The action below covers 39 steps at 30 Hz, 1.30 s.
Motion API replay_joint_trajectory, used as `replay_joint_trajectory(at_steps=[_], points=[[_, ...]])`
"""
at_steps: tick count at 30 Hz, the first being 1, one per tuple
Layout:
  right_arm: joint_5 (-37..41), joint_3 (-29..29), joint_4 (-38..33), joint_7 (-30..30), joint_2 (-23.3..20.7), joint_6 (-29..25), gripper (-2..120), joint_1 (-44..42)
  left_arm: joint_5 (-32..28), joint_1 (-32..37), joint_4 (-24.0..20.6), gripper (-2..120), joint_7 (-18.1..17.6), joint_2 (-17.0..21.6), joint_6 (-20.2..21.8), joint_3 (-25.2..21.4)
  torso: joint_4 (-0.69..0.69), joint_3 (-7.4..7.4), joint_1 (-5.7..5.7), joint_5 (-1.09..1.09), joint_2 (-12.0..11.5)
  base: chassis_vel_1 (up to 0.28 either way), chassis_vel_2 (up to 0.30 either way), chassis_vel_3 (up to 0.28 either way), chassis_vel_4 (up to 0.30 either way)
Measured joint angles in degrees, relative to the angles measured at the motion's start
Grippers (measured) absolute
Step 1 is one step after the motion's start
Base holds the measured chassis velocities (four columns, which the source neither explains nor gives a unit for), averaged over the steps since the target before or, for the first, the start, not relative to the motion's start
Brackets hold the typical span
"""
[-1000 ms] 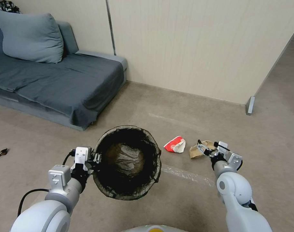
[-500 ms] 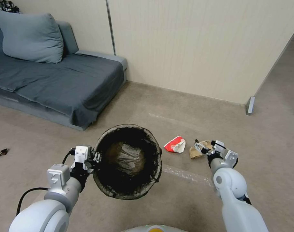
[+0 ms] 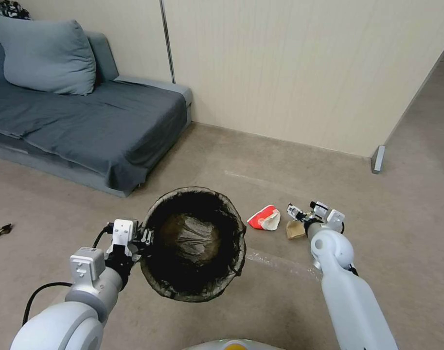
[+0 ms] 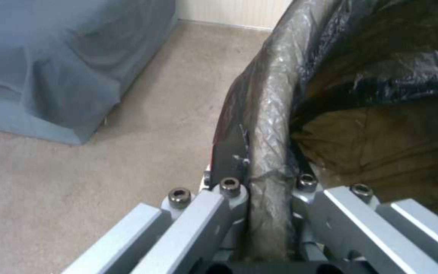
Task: Pick up the trash bin, then pick up the garbage from the floor and place it into the trash bin.
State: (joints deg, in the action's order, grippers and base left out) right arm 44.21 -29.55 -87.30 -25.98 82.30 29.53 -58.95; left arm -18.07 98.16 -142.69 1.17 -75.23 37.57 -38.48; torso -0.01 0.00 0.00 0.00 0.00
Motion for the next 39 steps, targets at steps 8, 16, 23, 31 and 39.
replay_joint_trajectory(at_steps=[8, 16, 23, 31, 39], points=[[1.8, 0.5, 5.0, -3.3, 0.6, 0.6, 100, 3.8, 0.0, 0.0, 0.1, 1, 0.2, 0.0, 0.0, 0.2, 0.00, 0.00, 0.00, 0.00, 0.0, 0.000, 0.000, 0.000, 0.000], [-0.6, 1.4, 12.1, -3.8, 1.4, 0.1, 100, 8.2, 0.0, 0.2, 0.0, 1, 0.4, 0.1, 0.0, 0.3, 0.01, 0.00, 0.00, 0.00, 0.0, 0.000, 0.000, 0.000, 0.000], [-2.6, 1.5, 17.2, -3.8, 2.0, -0.8, 100, 11.3, 0.0, 0.4, 0.0, 1, 0.5, 0.3, -0.1, 0.2, 0.01, 0.00, 0.00, 0.00, 0.0, 0.000, 0.000, 0.000, 0.000], [-4.2, 0.2, 23.9, -3.9, 3.5, -2.0, 100, 15.5, 0.0, 0.5, 0.0, 1, 0.6, 0.7, -0.1, 0.2, 0.01, 0.00, 0.00, 0.00, 0.0, 0.000, 0.000, 0.000, 0.000], [-5.4, -1.2, 30.4, -4.0, 5.4, -3.2, 100, 19.1, 0.0, 0.4, 0.4, 1, 0.7, 0.8, -0.1, 0.5, 0.01, 0.00, 0.00, 0.00, 0.0, 0.000, 0.000, 0.000, 0.000]])
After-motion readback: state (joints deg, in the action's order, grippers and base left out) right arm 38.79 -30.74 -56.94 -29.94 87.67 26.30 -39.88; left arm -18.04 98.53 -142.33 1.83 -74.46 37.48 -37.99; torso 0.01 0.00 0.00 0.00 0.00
